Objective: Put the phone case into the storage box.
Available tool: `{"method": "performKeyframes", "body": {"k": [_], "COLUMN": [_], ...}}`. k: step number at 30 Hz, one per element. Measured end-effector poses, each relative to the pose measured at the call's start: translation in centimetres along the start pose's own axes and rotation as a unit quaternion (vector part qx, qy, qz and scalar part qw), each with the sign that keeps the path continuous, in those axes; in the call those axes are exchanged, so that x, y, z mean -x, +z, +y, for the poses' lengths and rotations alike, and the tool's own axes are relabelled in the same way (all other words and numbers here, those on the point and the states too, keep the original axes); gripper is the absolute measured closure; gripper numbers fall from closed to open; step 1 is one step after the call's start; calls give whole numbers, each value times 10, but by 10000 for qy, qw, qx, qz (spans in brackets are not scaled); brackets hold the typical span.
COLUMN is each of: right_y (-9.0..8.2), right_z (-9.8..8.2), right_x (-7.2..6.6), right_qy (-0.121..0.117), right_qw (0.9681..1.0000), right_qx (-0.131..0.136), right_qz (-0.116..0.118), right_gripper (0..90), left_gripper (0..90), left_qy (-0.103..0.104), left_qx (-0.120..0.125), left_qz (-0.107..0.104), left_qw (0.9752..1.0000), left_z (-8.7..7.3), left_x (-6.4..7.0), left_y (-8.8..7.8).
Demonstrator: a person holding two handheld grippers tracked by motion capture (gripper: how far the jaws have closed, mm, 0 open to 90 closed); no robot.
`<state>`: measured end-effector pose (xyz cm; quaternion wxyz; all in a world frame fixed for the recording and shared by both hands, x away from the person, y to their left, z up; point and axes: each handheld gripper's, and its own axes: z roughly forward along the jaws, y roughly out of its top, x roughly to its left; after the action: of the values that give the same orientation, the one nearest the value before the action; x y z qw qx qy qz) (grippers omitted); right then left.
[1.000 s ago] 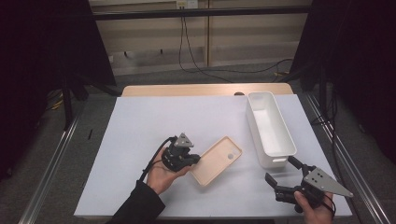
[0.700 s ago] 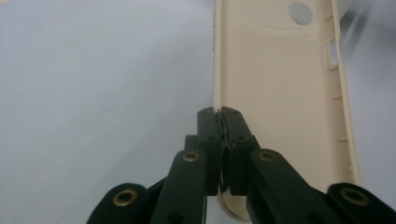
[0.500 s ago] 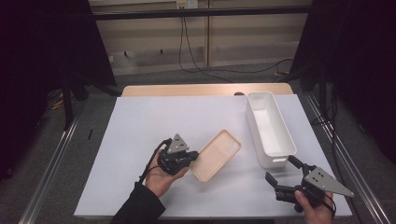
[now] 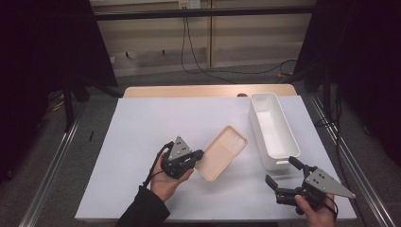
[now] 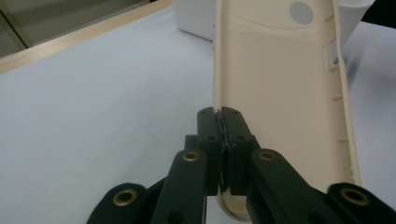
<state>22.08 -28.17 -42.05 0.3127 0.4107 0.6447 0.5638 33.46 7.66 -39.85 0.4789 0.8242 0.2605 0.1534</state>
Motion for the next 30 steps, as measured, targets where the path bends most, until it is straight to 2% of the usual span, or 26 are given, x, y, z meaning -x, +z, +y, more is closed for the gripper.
{"method": "performKeyframes", "body": {"k": [7, 12, 18, 22, 25, 28, 30], "right_y": [6, 16, 30, 42, 52, 59, 63], "right_z": [9, 15, 21, 29, 36, 42, 45], "right_x": [-5, -13, -23, -26, -26, -26, -27], "right_qy": [59, -43, -15, -3, 12, 76, 26], "right_qw": [9998, 10000, 9997, 9994, 9994, 9995, 9996], "right_qx": [102, 44, 11, -87, -54, 60, 100], "right_qz": [-128, 34, 252, 325, 330, 286, 273], "right_gripper": [2, 7, 52, 71, 73, 82, 82], "left_gripper": [875, 875, 876, 876, 876, 875, 876], "left_qy": [-2, 5, -32, 65, 35, -117, -73], "left_qx": [216, 362, 558, 632, 699, 745, 816], "left_qz": [52, 86, 185, 258, 250, 179, 202], "left_qw": [9998, 9993, 9983, 9976, 9972, 9970, 9964], "left_z": [1, 4, 7, 11, 13, 18, 20], "left_x": [4, 7, 7, 9, 9, 9, 12], "left_y": [2, 6, 8, 9, 11, 18, 20]}}
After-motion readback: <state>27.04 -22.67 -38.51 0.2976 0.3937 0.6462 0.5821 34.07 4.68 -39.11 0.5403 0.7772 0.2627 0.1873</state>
